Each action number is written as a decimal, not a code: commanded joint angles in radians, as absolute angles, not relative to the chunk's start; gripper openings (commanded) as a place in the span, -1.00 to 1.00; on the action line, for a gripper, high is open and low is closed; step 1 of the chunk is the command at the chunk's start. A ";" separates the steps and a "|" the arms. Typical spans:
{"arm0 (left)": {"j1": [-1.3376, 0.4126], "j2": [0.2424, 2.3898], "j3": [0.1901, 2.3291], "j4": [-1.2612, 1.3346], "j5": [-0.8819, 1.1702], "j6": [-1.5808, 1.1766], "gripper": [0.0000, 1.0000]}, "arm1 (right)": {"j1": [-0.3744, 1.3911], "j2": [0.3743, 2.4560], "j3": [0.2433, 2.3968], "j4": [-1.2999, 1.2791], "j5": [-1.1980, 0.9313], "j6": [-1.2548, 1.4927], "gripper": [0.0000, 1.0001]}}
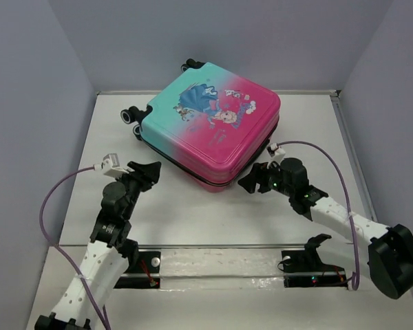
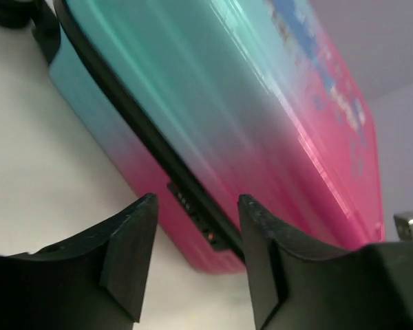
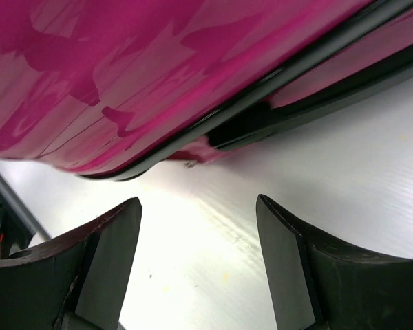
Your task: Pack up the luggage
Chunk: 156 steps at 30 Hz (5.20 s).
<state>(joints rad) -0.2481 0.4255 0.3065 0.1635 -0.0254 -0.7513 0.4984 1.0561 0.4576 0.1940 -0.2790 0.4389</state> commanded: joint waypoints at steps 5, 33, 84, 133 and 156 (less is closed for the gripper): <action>-0.510 0.680 0.210 0.437 -0.066 -0.733 0.12 | 0.630 1.100 0.445 0.348 -0.196 0.448 0.42; -0.664 1.129 0.423 0.666 -0.095 -0.660 0.12 | 0.658 1.391 0.426 0.805 -0.158 0.336 0.07; -0.673 1.065 0.657 0.404 -0.221 -0.532 0.17 | 1.261 1.266 0.428 0.467 0.560 0.630 -0.86; -0.011 1.623 1.134 0.480 0.279 -0.858 -0.88 | 1.098 0.960 0.367 0.265 0.499 0.538 -0.66; -0.009 1.609 1.496 0.270 0.199 -0.690 -0.89 | 0.925 0.916 0.376 0.362 0.519 0.439 0.06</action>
